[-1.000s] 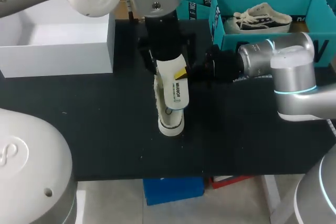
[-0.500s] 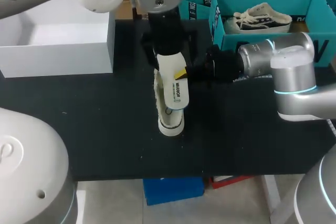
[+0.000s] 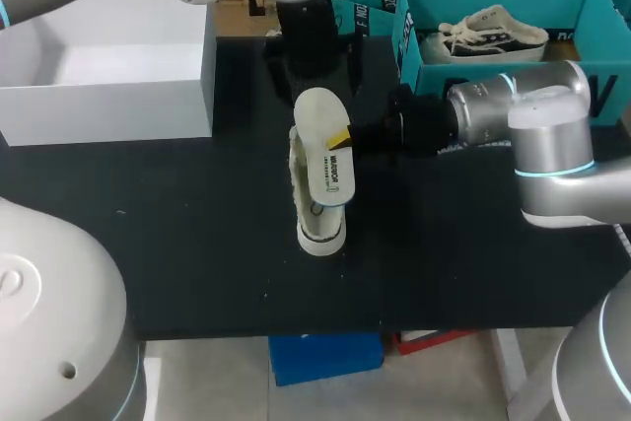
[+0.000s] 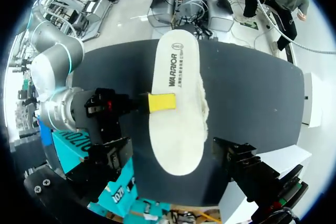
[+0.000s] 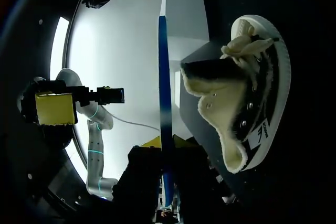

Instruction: Take the shoe out of the shoebox, open the shoe tongue, remove and reinsert the insole, then place the shoe into the shoebox

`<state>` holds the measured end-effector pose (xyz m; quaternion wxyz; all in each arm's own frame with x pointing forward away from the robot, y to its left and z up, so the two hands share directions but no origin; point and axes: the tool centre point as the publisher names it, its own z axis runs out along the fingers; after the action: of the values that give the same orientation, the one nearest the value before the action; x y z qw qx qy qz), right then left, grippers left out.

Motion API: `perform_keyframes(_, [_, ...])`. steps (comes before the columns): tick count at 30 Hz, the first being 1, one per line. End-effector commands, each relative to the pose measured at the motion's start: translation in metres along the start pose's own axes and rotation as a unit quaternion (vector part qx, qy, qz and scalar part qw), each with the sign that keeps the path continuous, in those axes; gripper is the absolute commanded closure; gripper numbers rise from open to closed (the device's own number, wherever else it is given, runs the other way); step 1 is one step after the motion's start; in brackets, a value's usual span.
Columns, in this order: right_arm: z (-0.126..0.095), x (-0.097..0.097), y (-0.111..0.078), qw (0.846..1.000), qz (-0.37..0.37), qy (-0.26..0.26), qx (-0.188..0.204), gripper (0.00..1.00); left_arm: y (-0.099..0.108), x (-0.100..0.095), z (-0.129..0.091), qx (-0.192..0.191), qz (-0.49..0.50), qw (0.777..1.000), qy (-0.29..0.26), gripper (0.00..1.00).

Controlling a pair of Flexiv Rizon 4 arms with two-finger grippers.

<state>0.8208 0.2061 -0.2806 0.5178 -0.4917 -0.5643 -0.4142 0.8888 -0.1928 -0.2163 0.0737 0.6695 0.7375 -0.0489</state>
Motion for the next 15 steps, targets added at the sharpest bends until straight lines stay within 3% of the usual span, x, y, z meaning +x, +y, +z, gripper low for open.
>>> perform_keyframes(1, [0.001,-0.001,0.000,1.000,0.000,0.000,-0.001,1.00,0.019,-0.003,0.008,0.008,-0.003,1.000,0.004,0.00])
perform_keyframes(15, [0.001,-0.001,0.000,1.000,0.000,0.000,-0.001,1.00,0.063,0.002,0.020,0.008,-0.021,1.000,0.003,0.00])
